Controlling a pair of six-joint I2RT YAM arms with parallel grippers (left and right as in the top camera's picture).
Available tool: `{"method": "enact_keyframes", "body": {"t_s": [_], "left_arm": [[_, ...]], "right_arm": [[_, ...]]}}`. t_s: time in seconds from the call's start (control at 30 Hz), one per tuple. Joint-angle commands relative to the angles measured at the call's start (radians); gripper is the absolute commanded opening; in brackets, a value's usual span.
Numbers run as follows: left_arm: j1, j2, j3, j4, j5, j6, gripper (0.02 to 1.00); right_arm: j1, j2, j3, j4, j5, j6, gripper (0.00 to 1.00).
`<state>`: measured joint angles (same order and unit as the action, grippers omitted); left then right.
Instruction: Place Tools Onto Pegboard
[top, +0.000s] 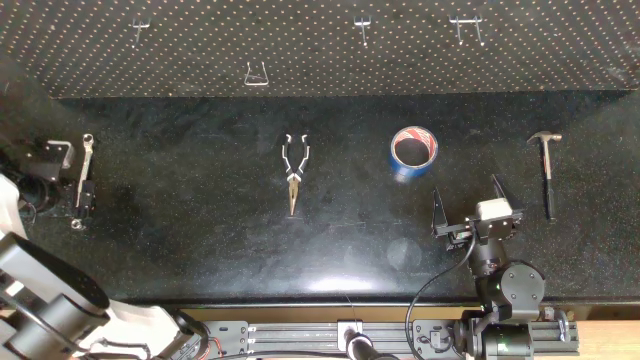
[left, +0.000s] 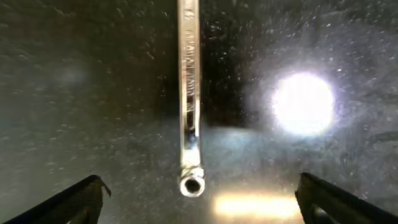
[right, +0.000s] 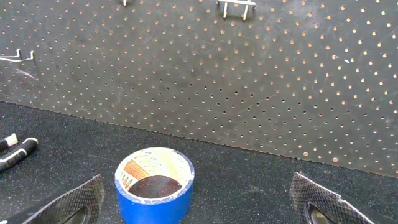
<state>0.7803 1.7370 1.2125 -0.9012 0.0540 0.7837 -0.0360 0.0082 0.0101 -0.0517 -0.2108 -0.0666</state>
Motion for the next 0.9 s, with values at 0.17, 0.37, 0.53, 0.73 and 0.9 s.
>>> {"method": "enact_keyframes", "body": {"t_s": [0.17,0.37,0.53,0.73,0.9], "left_arm": [[-0.010,0.111,0.058,-0.003,0.056,-0.063,0.993],[-0.010,0.163,0.115,-0.022,0.056,-0.071,0.996],[-0.010,0.202,0.117,-0.010,0.055,-0.071,0.996],[-0.052,0.207,0.135,0.028,0.020,-0.070,0.993],[-0.081,0.214,0.138,0.042,0.003,-0.072,0.993]], "right_arm": [[0.007,-0.007,-0.006,0.001,0.002,-0.014,0.976],[0.007,-0.007,-0.006,0.001,0.002,-0.014,0.976],[0.007,-0.007,-0.006,0.001,0.002,-0.014,0.976],[0.007,-0.007,-0.006,0.001,0.002,-0.014,0.976],[0.007,-0.007,-0.006,0.001,0.002,-0.014,0.976]]}}
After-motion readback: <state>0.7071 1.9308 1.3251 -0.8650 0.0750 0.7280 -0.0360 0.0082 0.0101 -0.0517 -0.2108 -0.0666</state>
